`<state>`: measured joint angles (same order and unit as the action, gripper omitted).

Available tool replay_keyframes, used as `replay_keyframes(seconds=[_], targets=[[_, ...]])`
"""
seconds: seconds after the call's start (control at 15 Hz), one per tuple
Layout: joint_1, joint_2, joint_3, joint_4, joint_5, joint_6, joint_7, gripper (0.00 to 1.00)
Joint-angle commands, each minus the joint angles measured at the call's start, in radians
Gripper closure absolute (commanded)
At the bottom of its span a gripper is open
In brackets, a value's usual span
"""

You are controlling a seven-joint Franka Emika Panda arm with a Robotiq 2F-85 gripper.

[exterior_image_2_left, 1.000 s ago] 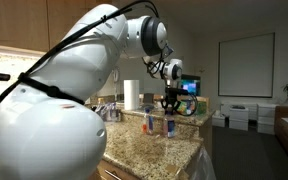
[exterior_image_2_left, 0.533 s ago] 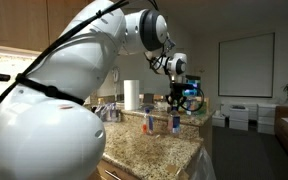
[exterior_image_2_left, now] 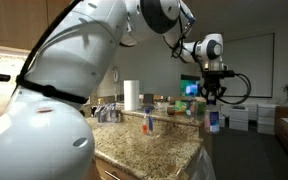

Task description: Put all the water bottles into the plastic bag

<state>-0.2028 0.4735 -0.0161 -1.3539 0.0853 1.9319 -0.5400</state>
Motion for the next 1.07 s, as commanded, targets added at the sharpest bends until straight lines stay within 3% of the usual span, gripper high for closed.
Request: replay_keyframes(seconds=[0.0, 0.4, 1.0], targets=[[-0.105, 0.005, -0.004, -0.036, 0.085, -0.03, -0.075, 0.88], [-0.227, 0.097, 0.023, -0.116, 0.328, -0.056, -0.16, 0.88], [-0.201, 0.199, 0.034, -0.236, 0.36, 0.023, -0.169, 0.88]])
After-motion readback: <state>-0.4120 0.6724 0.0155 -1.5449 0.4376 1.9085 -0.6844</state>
